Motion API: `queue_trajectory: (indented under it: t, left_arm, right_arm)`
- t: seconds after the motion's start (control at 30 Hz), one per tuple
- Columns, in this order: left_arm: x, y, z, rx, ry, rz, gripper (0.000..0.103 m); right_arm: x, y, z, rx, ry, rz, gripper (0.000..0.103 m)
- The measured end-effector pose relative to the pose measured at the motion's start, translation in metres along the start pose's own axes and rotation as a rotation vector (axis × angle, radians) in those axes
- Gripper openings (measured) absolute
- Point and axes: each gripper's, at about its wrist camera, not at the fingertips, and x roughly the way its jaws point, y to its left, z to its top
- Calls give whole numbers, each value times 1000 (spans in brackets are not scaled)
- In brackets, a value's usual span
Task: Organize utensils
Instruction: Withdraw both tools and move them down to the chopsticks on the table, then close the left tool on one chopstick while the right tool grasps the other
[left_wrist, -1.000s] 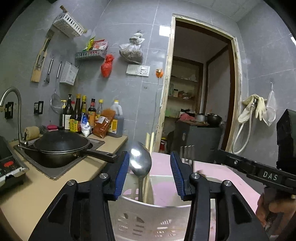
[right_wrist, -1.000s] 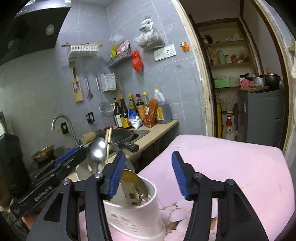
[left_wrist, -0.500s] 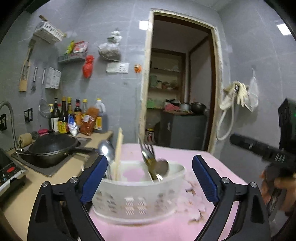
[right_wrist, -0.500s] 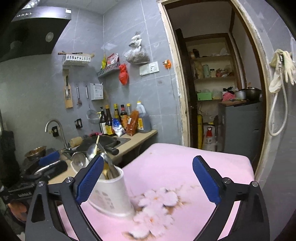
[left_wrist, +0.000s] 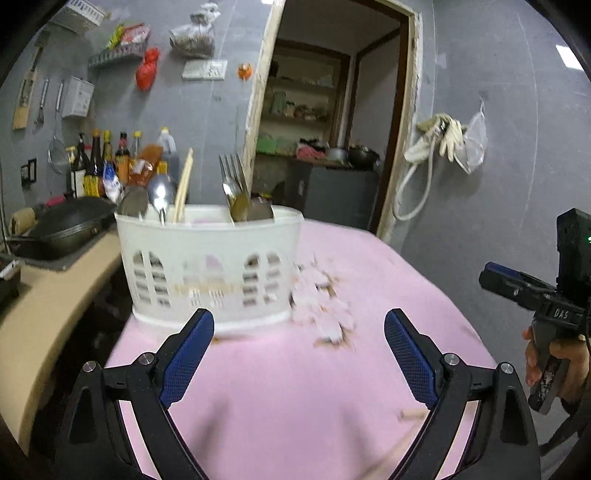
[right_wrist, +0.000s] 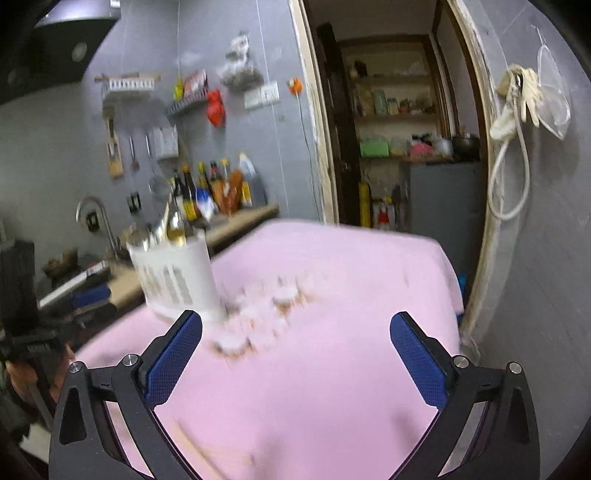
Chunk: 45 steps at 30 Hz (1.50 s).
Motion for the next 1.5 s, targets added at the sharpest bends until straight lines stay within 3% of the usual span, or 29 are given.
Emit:
queue_trajectory:
  t: [0.2,0.4,0.47,0.53,0.77,0.83,0.9,0.97,1.1,1.27,1.4,1.5]
  left_arm:
    - [-4,-17,-24,65,79,-28,90]
    - [-5,-33,-44,89,136,-64,90]
    - [-4,-40,-49,107,156,-71,90]
    - [-3,-48,-54,137,175,-71,90]
    - [14,-77,-63,344,254,-87,89]
    - [22,-85,-66,417,293,-96,84]
    - [28,-91,-70,480,319,-93,69]
    - [33,-90,-69,474,341,-103,62]
    - [47,-81,-68,401,415,-128,35]
    - [52,-82,-64,399,432,-53,9]
    - [59,-74,-57,295,445,-15,5]
    - [64,-57,-51,211,435,54,4]
  right_arm:
    - [-12,-8,-34,7,133,9,103]
    - [-23,2,-58,-60,199,-8,101]
    - [-26,9,-64,-96,222,-6,95]
    - [-28,16,-71,-135,252,6,80]
    - [-26,32,-94,-242,374,53,47]
    - [-23,32,-96,-254,394,51,37]
    - [-20,31,-98,-254,404,50,31]
    - [-17,30,-97,-237,404,50,22]
    - [-11,29,-96,-226,392,32,9]
    - [5,18,-88,-158,394,2,6]
    - [16,12,-78,-143,397,-38,6]
    - [25,8,-72,-129,403,-52,6]
